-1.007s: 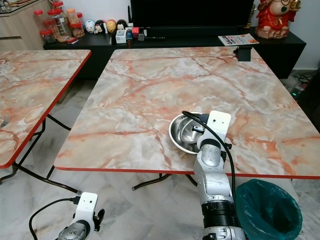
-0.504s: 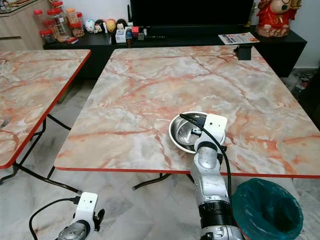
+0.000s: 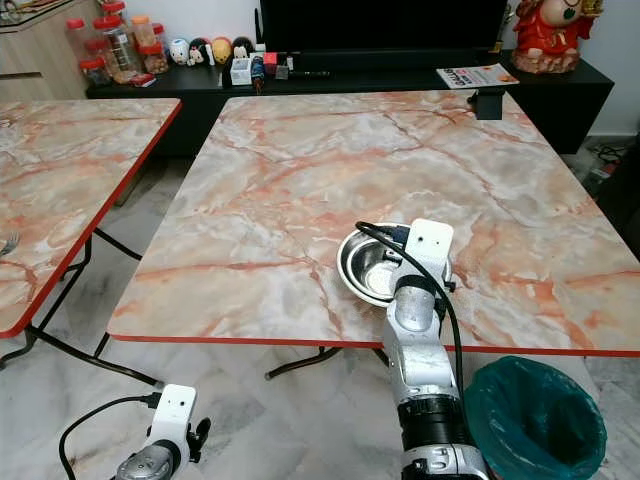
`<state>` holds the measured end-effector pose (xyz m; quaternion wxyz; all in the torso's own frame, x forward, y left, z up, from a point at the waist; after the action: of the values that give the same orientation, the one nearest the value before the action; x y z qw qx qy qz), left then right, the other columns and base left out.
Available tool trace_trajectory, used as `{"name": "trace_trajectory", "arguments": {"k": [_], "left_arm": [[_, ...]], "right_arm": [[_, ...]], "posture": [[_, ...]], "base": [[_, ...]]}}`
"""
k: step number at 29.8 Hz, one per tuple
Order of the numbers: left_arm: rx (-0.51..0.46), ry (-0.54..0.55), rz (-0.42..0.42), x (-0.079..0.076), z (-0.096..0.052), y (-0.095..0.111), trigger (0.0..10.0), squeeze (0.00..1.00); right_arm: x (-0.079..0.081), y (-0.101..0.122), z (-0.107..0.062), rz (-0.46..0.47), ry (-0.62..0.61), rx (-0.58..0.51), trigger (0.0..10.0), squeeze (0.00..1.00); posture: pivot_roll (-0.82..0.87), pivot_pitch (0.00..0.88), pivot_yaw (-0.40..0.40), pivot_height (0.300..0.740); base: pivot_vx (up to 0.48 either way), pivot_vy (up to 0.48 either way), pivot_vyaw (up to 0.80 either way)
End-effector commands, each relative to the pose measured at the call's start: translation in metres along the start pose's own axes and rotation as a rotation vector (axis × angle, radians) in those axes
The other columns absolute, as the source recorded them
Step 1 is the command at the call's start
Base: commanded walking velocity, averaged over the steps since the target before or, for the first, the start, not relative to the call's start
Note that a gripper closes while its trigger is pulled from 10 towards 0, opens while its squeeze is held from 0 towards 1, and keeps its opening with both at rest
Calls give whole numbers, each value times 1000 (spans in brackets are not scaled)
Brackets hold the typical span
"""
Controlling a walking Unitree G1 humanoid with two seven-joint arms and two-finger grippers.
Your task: Setting the table
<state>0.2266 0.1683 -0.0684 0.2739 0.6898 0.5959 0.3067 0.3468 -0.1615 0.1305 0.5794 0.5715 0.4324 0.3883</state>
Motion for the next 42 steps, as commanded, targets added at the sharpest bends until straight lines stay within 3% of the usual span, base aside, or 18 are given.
{"name": "trace_trajectory", "arguments": {"k": [1, 7, 15, 22, 42], "left_arm": [[-5, 8, -1, 5, 0, 1, 10000, 0], [-8, 14, -5, 5, 0, 2, 10000, 0], [-15, 19, -18, 4, 0, 3, 10000, 0], [-10, 37, -56, 7, 0, 1, 10000, 0], [-15, 39, -65, 7, 0, 2, 10000, 0]], "right_arm": [[10, 19, 0, 2, 48, -98, 10000, 0], [39, 36, -16, 5, 260, -291, 10000, 0], [57, -3, -33, -43, 441, -253, 10000, 0], [55, -17, -35, -51, 453, -230, 10000, 0], [60, -19, -36, -46, 501, -267, 10000, 0]], "posture": [[-3, 23, 71, 740], [-5, 23, 67, 740], [2, 20, 58, 740], [2, 21, 54, 740], [-1, 11, 50, 740]], "base": [[0, 0, 0], [0, 0, 0], [0, 0, 0], [0, 70, 0], [0, 257, 0]]}}
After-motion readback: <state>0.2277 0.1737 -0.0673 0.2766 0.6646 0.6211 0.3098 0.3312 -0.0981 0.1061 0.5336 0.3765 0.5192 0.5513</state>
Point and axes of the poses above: a point about 5 cm out from each wrist's last joint towards the gripper, its own z axis pointing out of the wrist towards the gripper, its own y axis along the axis of the wrist's last joint, x = y × z, the point moved 1 cm from there along z, pointing out of the wrist towards the gripper
